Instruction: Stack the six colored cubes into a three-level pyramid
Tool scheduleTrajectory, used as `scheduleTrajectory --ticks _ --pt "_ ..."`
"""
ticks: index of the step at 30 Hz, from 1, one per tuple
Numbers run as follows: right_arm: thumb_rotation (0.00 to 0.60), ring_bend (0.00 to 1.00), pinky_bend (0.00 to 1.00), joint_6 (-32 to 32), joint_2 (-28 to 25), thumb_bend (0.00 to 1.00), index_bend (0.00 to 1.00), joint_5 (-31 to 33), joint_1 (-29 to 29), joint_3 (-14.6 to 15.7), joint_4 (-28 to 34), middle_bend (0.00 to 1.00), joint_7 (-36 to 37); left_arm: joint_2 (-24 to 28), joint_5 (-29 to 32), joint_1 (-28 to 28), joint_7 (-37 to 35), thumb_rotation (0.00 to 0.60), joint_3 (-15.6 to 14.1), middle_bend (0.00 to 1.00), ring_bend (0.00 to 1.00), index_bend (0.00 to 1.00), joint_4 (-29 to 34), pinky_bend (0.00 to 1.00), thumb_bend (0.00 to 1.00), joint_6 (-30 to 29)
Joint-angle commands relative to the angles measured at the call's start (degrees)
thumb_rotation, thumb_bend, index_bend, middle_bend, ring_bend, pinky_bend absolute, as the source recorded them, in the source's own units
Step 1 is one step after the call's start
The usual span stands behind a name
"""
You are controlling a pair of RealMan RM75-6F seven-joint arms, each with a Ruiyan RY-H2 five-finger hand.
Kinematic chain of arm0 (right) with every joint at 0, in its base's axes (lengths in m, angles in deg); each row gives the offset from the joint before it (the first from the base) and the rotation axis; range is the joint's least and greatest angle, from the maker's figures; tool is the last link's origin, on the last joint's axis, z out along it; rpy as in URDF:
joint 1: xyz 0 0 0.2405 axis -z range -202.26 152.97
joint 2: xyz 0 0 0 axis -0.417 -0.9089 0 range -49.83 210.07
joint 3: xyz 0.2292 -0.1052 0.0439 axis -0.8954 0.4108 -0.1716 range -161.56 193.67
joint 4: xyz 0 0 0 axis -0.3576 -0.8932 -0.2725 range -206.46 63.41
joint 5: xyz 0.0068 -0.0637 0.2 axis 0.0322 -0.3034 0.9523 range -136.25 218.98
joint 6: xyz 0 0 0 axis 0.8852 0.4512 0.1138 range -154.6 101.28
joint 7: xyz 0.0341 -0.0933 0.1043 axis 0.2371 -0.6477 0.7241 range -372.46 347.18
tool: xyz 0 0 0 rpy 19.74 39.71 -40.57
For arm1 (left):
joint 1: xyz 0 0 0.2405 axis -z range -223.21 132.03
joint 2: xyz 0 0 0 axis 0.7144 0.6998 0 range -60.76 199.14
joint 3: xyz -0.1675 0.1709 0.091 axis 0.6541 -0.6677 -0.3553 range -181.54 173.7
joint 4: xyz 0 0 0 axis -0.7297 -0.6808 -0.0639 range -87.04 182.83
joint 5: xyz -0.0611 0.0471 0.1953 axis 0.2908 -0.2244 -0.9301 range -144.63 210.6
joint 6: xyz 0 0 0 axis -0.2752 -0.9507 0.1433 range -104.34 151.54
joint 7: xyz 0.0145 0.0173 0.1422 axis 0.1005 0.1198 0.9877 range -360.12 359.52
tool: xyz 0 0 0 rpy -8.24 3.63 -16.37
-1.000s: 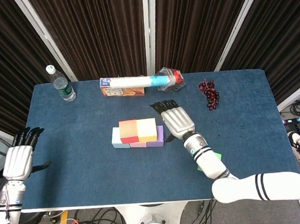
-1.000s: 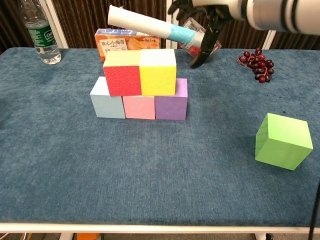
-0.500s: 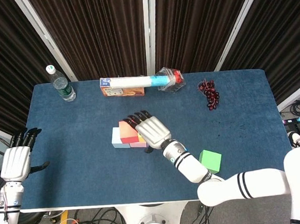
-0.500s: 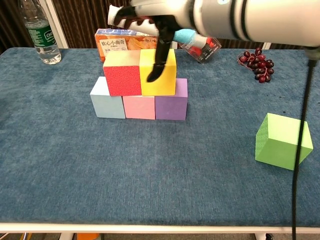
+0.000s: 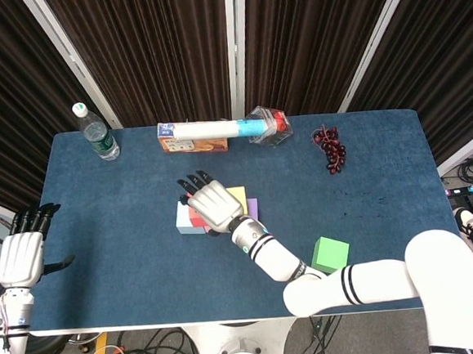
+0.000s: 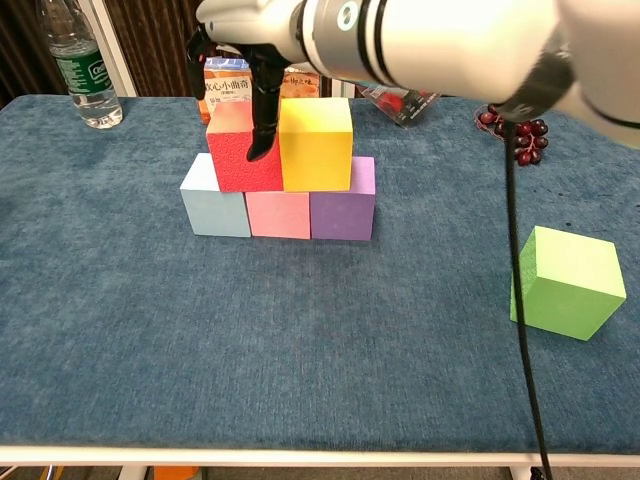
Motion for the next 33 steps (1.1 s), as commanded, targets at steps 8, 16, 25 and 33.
scheduleTrajectory --ticks 8,16,25,33 --pt "0.599 0.00 0.00 -2.41 3.64 0.01 0.30 5.43 -3.90 -0.10 -6.67 0.04 -1.44 0.05 0.29 -0.07 -0.66 0.600 0.05 0.11 0.05 0.15 -0.56 0.07 0.00 0.33" --pt "0.600 0.00 0.00 -0.94 4.59 0.01 0.30 7.54 -5.21 0.76 -8.21 0.05 -3.40 0.00 0.17 -0.14 -1.05 0.600 -0.03 0.11 0.05 0.15 -0.97 0.07 0.00 0.41" --pt "0.599 0.00 0.00 1.11 4.70 0.01 0.30 9.99 -5.41 1.13 -7.81 0.05 -5.07 -0.20 0.00 -0.10 -1.29 0.600 -0.04 0.11 0.05 0.15 -1.40 0.07 0.00 0.51" --pt "0.599 0.00 0.00 1.93 4.65 0.01 0.29 10.84 -5.45 0.77 -7.00 0.05 -5.65 -0.36 -0.07 -0.02 -1.38 0.600 -0.04 0.11 0.05 0.15 -1.71 0.07 0.00 0.65"
